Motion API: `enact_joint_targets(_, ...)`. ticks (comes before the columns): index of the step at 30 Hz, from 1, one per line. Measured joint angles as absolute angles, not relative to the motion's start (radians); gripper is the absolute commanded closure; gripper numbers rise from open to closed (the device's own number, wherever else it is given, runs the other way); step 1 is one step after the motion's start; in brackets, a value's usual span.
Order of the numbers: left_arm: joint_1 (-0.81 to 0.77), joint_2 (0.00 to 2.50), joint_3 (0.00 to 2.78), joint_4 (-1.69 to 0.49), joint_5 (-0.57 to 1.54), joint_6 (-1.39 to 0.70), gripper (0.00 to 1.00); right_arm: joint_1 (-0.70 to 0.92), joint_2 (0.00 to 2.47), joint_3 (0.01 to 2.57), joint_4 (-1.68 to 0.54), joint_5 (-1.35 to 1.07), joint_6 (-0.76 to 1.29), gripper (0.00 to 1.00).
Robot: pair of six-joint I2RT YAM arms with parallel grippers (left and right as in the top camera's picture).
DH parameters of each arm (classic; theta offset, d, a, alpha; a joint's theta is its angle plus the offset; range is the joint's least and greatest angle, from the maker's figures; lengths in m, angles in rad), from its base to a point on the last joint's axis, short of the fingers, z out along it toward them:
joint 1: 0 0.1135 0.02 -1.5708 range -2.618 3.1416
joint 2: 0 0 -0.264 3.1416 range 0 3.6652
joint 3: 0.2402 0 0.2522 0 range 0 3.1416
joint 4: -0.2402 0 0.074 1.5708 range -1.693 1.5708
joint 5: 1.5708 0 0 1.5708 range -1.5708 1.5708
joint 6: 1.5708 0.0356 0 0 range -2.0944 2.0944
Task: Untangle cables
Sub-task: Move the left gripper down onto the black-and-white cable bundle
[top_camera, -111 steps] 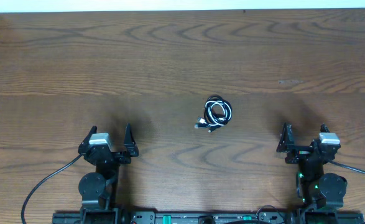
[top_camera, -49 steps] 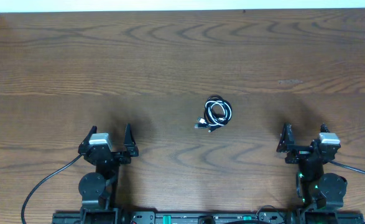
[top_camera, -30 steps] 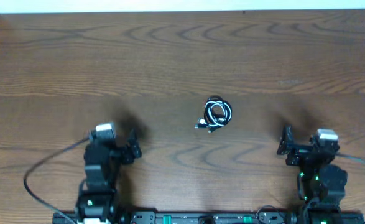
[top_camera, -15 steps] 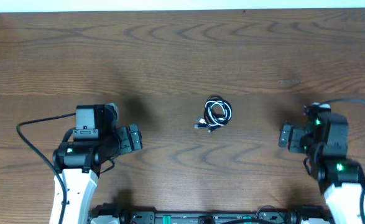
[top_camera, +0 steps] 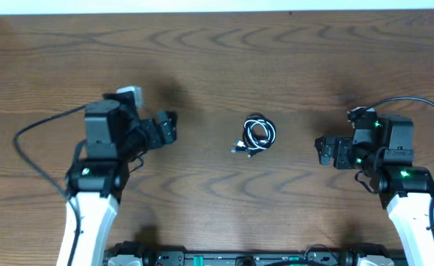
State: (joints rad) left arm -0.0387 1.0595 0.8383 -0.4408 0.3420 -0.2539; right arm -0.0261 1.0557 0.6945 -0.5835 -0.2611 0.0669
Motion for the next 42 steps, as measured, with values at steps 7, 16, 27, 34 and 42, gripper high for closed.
enact_joint_targets(7,-0.241,1.359,0.986,-0.439,0.342,-0.284,0.08,-0.026,1.056,0.695,-0.582,-0.290,0.079,0.01)
enact_joint_targets(16,-0.488,1.663,1.018,-0.196,0.311,-0.288,0.14,-0.026,1.056,0.695,-0.583,-0.296,0.082,0.01)
enact_joint_targets(27,-0.604,1.873,1.018,-0.077,0.226,-0.290,0.66,-0.026,1.056,0.695,-0.588,-0.297,0.087,0.01)
enact_joint_targets(34,-0.630,1.880,1.018,-0.074,0.241,-0.300,0.93,-0.026,1.056,0.695,-0.590,-0.297,0.089,0.01)
enact_joint_targets(42,-0.630,1.850,1.018,-0.077,0.476,-0.363,0.93,-0.030,1.061,0.695,-0.590,-0.373,0.115,0.47)
